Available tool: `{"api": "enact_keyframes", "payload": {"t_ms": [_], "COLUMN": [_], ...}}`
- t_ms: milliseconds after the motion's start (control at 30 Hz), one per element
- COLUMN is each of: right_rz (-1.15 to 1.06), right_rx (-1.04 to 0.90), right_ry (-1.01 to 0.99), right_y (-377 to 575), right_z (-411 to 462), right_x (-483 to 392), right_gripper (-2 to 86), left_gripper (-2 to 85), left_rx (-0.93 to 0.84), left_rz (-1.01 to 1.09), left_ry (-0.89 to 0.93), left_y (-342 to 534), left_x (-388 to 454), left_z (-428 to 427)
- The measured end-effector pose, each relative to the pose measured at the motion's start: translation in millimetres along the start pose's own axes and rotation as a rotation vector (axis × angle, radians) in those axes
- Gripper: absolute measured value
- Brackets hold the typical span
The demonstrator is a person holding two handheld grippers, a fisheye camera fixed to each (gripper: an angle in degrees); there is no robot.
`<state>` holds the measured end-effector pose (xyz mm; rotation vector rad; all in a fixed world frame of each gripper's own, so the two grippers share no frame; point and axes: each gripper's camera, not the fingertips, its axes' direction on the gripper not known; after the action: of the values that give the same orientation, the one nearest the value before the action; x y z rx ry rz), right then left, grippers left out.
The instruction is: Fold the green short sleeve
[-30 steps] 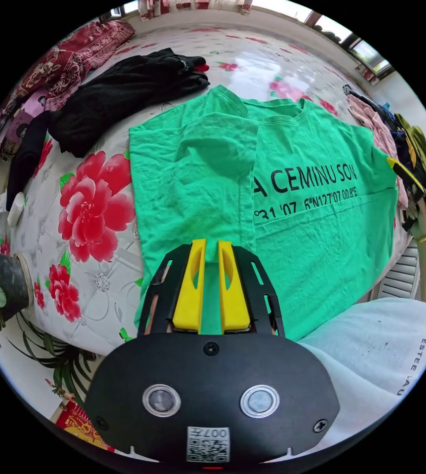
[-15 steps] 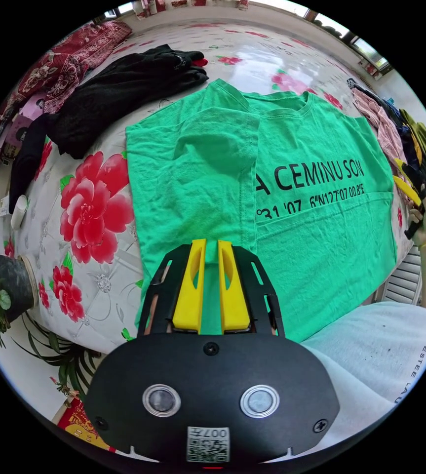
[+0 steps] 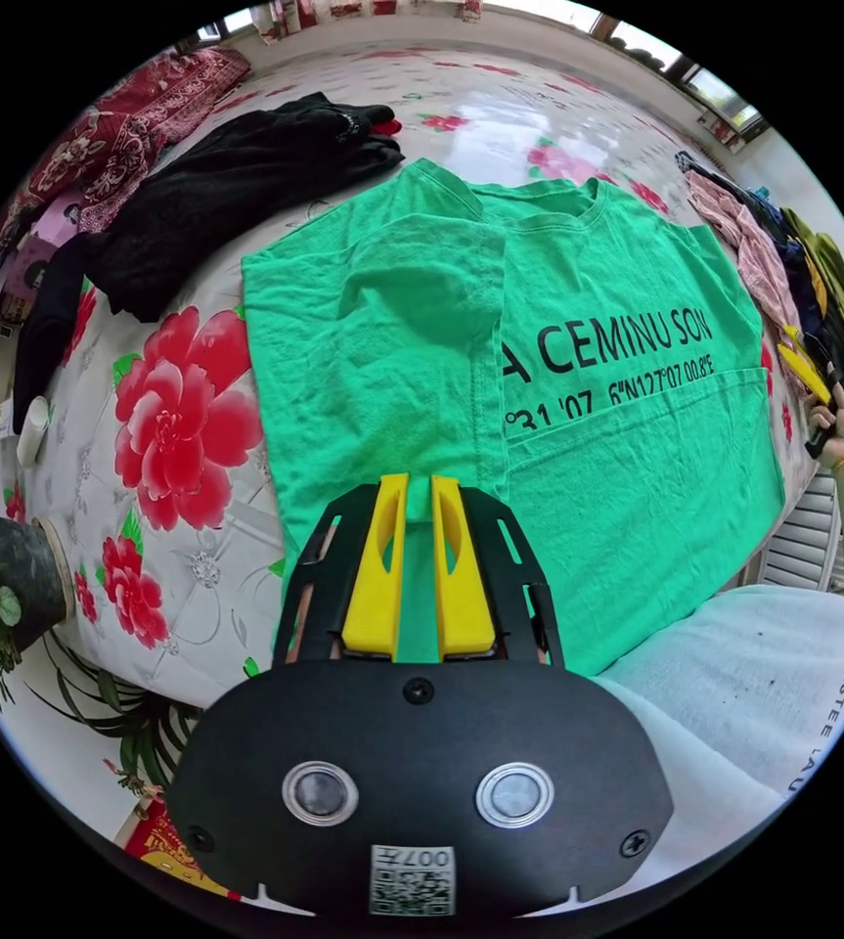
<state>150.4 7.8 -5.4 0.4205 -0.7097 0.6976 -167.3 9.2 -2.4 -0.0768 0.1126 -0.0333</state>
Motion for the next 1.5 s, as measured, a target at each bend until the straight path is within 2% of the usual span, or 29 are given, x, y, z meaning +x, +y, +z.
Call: {"api": "enact_keyframes", "payload": {"t_ms": [167,333,433,500,533,600,667,700,767,800,900,1000,1100,1167,1233,1267,1367,1433,1500], "right_rz": [0.186,0.045,-0.456,-0.907,-0.983,-1.23,-1.352,-1.39,-1.352,-1.269,-1.009,-0.721,-0.503,-0.471,-0.503,-0.546,-0.578,-0.533,-0.399], "right_rx": [-0.07,-0.202,-0.251,-0.36,-0.397,-0.588,-0.659,-0.622,-0.48,-0.388,-0.294,-0.289,-0.432,-0.525,-0.553,-0.525,-0.349,-0.223,-0.105], "right_ry": [-0.253,-0.381,-0.279,-0.05,0.006,0.17,0.327,0.408,0.439,0.401,0.282,0.176,0.062,0.058,0.143,0.168,0.062,0.032,-0.011], "right_y": [-1.1,-5.8,23.2,90.5,108.8,180.0,219.4,233.4,234.7,224.0,177.2,119.8,79.5,74.6,74.3,71.7,46.9,24.8,-6.1], "right_z": [32.2,69.5,50.9,48.2,52.1,77.0,94.2,97.4,88.4,78.2,63.7,71.5,109.6,135.6,148.3,144.1,100.3,67.9,35.8], "right_x": [39.2,3.5,-87.4,-158.1,-168.8,-187.6,-183.4,-179.4,-179.2,-179.8,-172.5,-147.8,-120.4,-112.2,-110.3,-112.5,-112.6,-102.2,-70.5], "right_gripper": [9.9,8.9,8.2,8.0,8.0,8.0,8.0,8.0,7.9,7.8,7.8,8.1,7.5,5.8,3.2,1.9,0.3,0.0,-0.1], "left_gripper": [4.3,4.1,4.1,4.1,4.0,4.1,4.1,4.1,4.2,4.3,4.3,4.1,3.9,3.5,2.7,2.5,1.3,0.7,0.5], "left_rx": [-0.02,-0.024,-0.024,-0.021,-0.018,-0.013,-0.01,-0.006,0.003,0.007,0.013,0.098,0.121,0.115,0.087,0.089,0.091,0.083,0.08], "left_rz": [0.011,0.0,-0.01,-0.016,-0.016,-0.014,-0.012,-0.016,-0.023,-0.031,-0.038,0.005,0.054,0.064,0.046,0.042,0.025,0.01,-0.004], "left_ry": [-0.019,-0.017,-0.016,-0.018,-0.022,-0.03,-0.033,-0.03,-0.023,-0.024,-0.004,0.061,0.076,0.074,0.074,0.075,0.067,0.063,0.067], "left_y": [-1.8,1.2,3.6,5.6,7.2,9.5,12.0,13.8,17.6,20.6,31.0,46.7,52.8,52.8,51.6,52.3,56.8,59.4,59.8], "left_x": [2.6,-1.2,-3.9,-5.0,-5.0,-5.2,-6.4,-8.1,-11.3,-13.8,-17.7,-13.6,-7.6,-7.6,-12.2,-13.6,-22.0,-29.2,-33.7], "left_z": [0.4,0.9,1.4,1.9,2.2,2.7,3.3,3.6,4.0,3.8,-1.7,-22.3,-28.3,-23.7,-17.9,-17.7,-16.8,-12.8,-9.9]}}
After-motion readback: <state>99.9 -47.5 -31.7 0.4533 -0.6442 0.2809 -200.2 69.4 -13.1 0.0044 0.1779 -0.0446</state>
